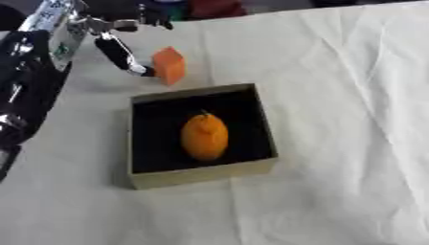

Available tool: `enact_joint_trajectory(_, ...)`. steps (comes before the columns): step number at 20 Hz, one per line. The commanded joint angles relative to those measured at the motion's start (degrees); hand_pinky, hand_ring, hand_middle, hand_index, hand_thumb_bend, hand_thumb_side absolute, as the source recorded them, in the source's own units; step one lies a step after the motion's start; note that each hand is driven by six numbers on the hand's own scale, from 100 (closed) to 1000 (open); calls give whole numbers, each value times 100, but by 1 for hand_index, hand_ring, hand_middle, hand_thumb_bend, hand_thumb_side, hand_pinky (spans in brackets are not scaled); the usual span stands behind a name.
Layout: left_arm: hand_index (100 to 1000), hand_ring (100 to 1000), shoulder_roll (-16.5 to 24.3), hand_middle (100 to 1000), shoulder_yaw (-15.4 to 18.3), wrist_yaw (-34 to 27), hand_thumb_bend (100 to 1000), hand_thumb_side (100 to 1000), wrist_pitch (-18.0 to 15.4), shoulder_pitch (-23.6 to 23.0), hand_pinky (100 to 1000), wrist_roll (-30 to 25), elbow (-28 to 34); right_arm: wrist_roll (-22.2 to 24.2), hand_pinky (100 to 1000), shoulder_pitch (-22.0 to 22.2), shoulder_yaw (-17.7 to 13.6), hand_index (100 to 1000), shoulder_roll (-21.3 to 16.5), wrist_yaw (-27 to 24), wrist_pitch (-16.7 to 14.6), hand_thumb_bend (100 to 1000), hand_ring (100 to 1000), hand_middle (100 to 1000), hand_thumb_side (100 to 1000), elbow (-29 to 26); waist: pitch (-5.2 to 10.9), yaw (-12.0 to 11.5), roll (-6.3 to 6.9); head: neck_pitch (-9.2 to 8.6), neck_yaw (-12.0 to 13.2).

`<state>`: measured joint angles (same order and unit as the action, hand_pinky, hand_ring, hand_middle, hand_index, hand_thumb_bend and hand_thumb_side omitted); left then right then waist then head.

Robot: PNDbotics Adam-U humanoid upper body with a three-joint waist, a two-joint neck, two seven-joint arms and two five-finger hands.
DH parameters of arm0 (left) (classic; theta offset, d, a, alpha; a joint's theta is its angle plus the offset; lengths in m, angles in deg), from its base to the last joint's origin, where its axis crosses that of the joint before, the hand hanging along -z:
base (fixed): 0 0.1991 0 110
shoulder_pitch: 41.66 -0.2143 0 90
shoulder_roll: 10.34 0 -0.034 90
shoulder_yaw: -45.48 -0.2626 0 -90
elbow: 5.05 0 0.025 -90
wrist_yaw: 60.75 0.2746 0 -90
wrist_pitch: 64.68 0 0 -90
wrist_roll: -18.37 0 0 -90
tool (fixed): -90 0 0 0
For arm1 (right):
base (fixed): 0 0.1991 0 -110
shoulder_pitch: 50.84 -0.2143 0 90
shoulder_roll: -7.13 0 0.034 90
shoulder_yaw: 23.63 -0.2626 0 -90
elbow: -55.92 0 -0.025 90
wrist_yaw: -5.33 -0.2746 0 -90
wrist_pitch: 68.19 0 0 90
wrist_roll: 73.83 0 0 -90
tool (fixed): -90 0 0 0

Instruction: Pick up objects on the table and place them in the box.

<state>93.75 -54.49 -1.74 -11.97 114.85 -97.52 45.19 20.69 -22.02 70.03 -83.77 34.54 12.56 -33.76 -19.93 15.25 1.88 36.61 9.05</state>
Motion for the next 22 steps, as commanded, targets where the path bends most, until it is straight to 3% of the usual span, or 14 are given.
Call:
enact_joint_trajectory(1, 955, 838, 58, 876, 110, 31, 493, 581, -4, 109, 836, -77, -20, -8, 797, -92, -74, 719, -45, -53, 34, 101, 677, 662, 791, -129, 109, 16, -13, -90, 36)
enact_joint_trajectory(11, 950, 827, -20, 875, 181, -32, 424, 545, 68, 90, 831, -26, -162, 10, 800, -126, -128, 715, 108, -20, 108, 100, 669, 657, 799, -95, 11, 102, 6, -177, 110)
enact_joint_trajectory(19, 943, 804, -103, 867, 132, -233, 322, 489, -15, 81, 815, -266, -204, -15, 800, -109, -213, 710, 137, 43, 176, 100, 664, 653, 795, -48, -42, 140, 26, -200, 145)
enact_joint_trajectory(20, 931, 794, -106, 846, 126, -252, 262, 458, -12, 80, 805, -308, -205, -22, 800, -104, -224, 710, 135, 44, 185, 100, 662, 651, 798, -44, -44, 140, 27, -196, 148)
enact_joint_trajectory(22, 926, 789, -115, 840, 112, -259, 235, 441, 2, 79, 800, -416, -219, -56, 799, -85, -250, 708, 132, 33, 213, 100, 660, 650, 797, -44, -46, 142, 29, -184, 157)
